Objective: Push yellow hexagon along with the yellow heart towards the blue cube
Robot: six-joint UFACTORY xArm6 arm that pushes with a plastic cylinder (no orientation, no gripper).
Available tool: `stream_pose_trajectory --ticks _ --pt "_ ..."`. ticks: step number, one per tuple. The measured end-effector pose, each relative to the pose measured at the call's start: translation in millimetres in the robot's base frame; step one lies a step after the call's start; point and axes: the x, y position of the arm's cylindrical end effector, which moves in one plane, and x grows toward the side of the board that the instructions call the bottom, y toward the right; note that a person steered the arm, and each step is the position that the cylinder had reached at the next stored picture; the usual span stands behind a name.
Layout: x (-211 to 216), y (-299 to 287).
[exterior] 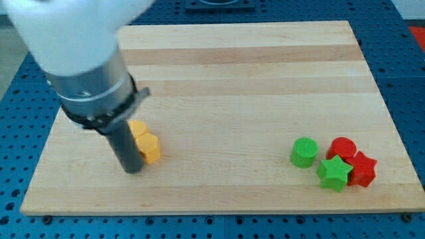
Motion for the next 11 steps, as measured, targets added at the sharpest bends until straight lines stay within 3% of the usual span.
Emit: stream_pose_trajectory --ticks 2,3,4,6,8,11 --pt "-50.0 -57.2" --pt "-29.6 -62.0" --pt "-4.0 0.3" --pt "18.5 48.1" --pt "0.7 79.2" --pt "-44.5 -36.1"
